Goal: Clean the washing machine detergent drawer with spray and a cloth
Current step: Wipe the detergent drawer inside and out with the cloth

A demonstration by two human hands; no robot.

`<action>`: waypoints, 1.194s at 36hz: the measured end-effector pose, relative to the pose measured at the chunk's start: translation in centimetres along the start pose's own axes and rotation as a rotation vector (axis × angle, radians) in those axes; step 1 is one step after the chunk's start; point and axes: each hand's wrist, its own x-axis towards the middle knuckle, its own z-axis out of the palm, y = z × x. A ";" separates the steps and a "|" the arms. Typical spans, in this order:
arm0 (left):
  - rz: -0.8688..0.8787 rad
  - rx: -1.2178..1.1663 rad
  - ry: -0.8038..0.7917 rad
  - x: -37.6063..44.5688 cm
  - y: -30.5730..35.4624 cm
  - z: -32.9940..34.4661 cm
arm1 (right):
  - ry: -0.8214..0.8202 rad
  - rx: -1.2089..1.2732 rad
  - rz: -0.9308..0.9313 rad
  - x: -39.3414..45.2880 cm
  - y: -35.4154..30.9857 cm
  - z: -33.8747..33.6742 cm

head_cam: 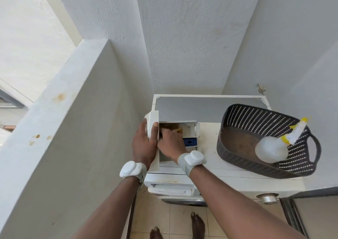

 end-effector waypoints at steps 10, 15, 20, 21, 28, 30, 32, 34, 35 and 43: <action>-0.013 -0.002 -0.018 0.5 -0.5 0.1 | 0.143 0.125 -0.129 -0.5 2.0 1.3; -0.035 -0.006 -0.029 0.8 -0.4 0.0 | 0.115 -0.033 -0.230 -1.1 3.0 1.2; -0.037 -0.011 -0.029 0.6 -0.6 -0.1 | 0.096 -0.330 -0.223 0.1 5.0 -1.4; -0.043 -0.020 -0.029 0.7 -0.5 -0.1 | 0.107 -0.346 -0.204 0.3 5.4 -1.9; -0.036 -0.026 -0.022 0.1 -0.4 -0.1 | 0.113 -0.379 -0.090 0.8 8.1 -2.9; -0.041 -0.029 -0.024 0.3 -0.3 -0.1 | 0.097 -0.425 -0.084 0.3 8.3 -2.2; -0.043 -0.016 -0.027 0.5 -0.2 -0.1 | 0.106 -0.460 -0.083 -0.4 8.1 -1.3; -0.032 -0.002 -0.030 0.3 -0.1 0.0 | 0.162 -0.433 -0.069 -0.7 7.6 -0.6; -0.026 0.005 -0.031 0.2 -0.2 -0.1 | 0.196 -0.398 -0.056 -0.9 7.3 -0.3; -0.056 -0.011 -0.024 0.7 -0.3 0.0 | 0.285 -0.160 -0.255 -1.5 1.6 2.0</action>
